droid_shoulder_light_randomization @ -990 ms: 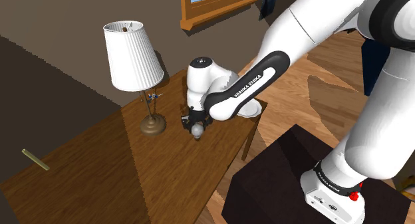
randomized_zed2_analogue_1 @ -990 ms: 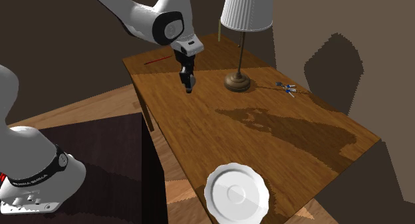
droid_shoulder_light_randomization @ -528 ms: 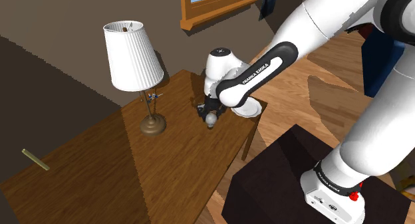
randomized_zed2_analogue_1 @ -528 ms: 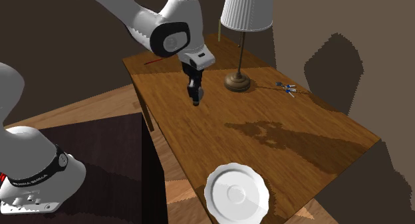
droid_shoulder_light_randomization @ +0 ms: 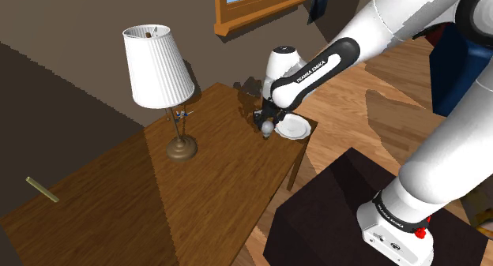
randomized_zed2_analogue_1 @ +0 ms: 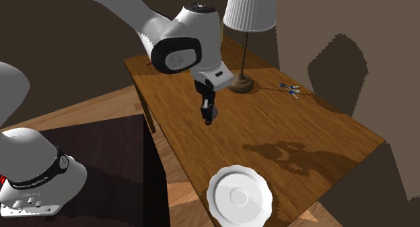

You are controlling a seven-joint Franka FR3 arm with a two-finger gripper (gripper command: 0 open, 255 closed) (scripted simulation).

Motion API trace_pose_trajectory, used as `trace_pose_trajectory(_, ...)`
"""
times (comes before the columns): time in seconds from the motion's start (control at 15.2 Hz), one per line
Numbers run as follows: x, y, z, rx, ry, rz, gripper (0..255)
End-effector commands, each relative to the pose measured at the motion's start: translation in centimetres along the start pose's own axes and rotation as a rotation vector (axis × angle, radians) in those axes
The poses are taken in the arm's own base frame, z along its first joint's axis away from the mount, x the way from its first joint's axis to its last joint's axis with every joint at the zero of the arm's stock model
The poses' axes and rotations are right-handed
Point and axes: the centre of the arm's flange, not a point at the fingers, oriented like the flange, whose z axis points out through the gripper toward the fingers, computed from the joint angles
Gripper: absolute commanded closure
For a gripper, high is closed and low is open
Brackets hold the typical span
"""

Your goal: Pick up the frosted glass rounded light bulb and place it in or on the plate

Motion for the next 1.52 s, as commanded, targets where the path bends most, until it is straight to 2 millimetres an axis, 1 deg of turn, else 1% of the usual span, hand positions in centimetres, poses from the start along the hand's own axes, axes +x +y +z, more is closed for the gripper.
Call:
trace_pose_trajectory(0.0, 1.5, 2.2, -0.1, 0.0, 0.0, -0.002, 255)
trace_pose_trajectory(0.99, 11.7, 19.1, -1.1, 0.0, 0.0, -0.002, 255)
trace_pose_trajectory(1.06, 12.6, 20.6, -1.2, 0.0, 0.0, -0.002, 255)
trace_pose_trajectory(1.45, 12.5, 20.8, 2.0, 0.0, 0.0, -0.002, 255)
